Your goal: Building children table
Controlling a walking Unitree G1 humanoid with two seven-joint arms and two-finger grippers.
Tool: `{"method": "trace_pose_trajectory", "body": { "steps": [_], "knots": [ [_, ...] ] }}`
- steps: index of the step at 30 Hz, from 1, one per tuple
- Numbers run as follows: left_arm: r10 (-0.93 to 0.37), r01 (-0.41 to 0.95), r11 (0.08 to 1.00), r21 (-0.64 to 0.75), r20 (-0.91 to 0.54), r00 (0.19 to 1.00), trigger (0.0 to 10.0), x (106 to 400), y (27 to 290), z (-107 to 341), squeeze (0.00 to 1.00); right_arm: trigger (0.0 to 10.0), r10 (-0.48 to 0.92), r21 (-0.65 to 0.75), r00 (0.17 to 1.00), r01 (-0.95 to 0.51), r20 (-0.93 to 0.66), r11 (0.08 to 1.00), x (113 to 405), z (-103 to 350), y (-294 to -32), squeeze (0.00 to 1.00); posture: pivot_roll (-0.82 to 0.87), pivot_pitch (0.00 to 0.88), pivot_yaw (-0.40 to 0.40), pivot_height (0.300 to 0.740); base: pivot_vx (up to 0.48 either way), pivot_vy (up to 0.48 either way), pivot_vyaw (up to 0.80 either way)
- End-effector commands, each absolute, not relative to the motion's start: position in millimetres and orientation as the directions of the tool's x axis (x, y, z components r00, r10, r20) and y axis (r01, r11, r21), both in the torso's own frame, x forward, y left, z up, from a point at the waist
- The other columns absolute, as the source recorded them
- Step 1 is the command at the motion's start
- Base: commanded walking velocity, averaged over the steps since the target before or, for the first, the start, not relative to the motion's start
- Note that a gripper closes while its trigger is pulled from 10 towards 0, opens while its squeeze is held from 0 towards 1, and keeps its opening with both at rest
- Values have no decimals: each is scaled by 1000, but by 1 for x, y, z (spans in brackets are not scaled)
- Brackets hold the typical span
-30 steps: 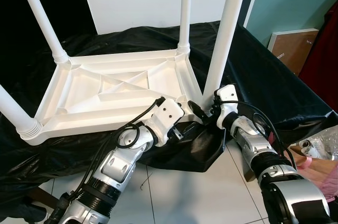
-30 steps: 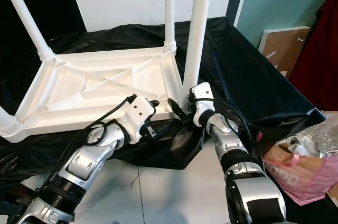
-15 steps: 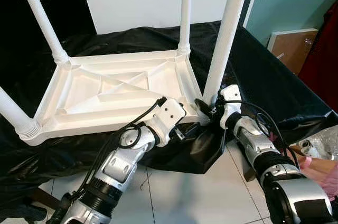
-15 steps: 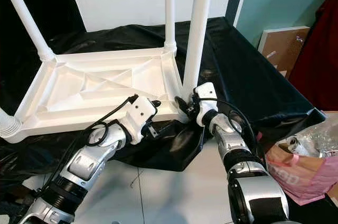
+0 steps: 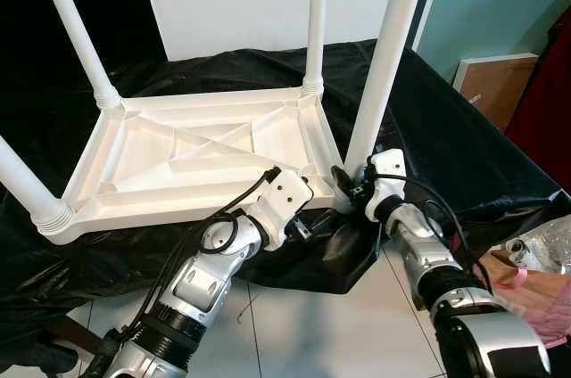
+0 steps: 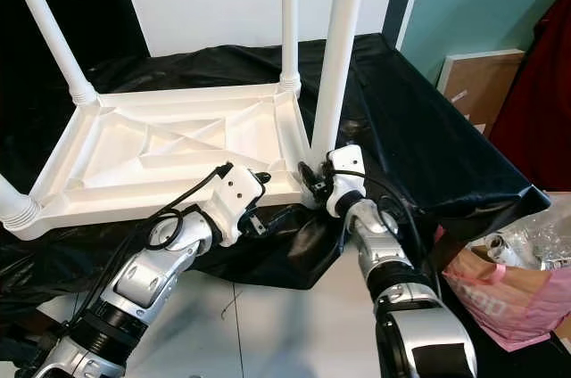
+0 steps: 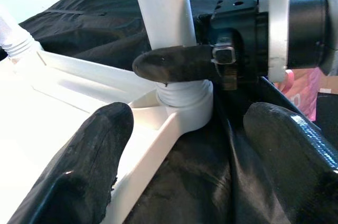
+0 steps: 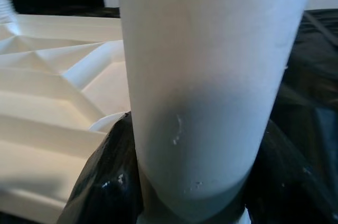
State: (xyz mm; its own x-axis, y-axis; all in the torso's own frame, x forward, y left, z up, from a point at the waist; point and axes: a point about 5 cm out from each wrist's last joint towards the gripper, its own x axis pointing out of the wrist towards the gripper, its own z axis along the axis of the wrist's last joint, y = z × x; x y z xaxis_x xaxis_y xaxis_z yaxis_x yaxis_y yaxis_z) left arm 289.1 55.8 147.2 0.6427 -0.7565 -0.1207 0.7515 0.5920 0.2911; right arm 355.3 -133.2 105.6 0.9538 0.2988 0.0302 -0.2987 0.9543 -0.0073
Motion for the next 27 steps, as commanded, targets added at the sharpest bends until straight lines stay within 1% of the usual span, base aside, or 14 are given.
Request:
{"method": "trace_pose_trajectory", "body": {
  "steps": [1,2,3,4,5,6,7,9,11,14,27],
  "knots": [
    [-761,757,581,298,-130,635,10000,287,56,145,0,10000,222,21,972,-221,-72,975,347,83,-140,0,-8,0,-17,740,0,0,0],
    [-761,757,582,298,-129,636,10000,287,56,145,0,10000,190,28,979,-189,-74,982,346,82,-139,0,-5,0,-19,740,0,0,0],
    [-761,757,582,298,-129,636,10000,287,56,145,0,10000,190,28,979,-189,-74,982,346,82,-139,0,-5,0,-19,740,0,0,0],
    [-759,756,584,297,-130,638,10000,287,57,145,0,10000,153,38,986,-151,-73,988,346,81,-138,0,-5,0,-19,740,0,0,0],
    [-759,756,584,297,-130,638,10000,287,57,145,0,10000,153,38,986,-151,-73,988,346,81,-138,0,-5,0,-19,740,0,0,0],
    [-758,754,585,297,-130,639,10000,286,57,144,0,10000,112,47,991,-109,-68,993,345,80,-137,0,0,0,-25,740,0,0,0],
    [-758,754,585,297,-130,639,10000,286,57,144,0,10000,112,47,991,-109,-68,993,345,80,-137,0,0,0,-25,740,0,0,0],
    [-754,751,590,296,-130,644,10000,286,58,144,0,10000,24,86,998,-18,-66,996,343,79,-131,0,3,0,-26,740,0,0,0],
    [-754,750,591,296,-129,645,10000,286,58,144,0,10000,13,96,998,-7,-67,995,342,79,-128,0,3,0,-26,740,0,0,0],
    [-753,750,592,295,-128,645,10000,286,58,144,0,10000,47,105,998,-41,-51,994,341,81,-120,0,1,0,-24,740,0,0,0],
    [-750,746,595,299,-126,649,10000,287,59,145,0,10000,43,94,999,-39,-34,995,341,85,-118,0,0,0,-25,740,0,0,0]
  ]
}}
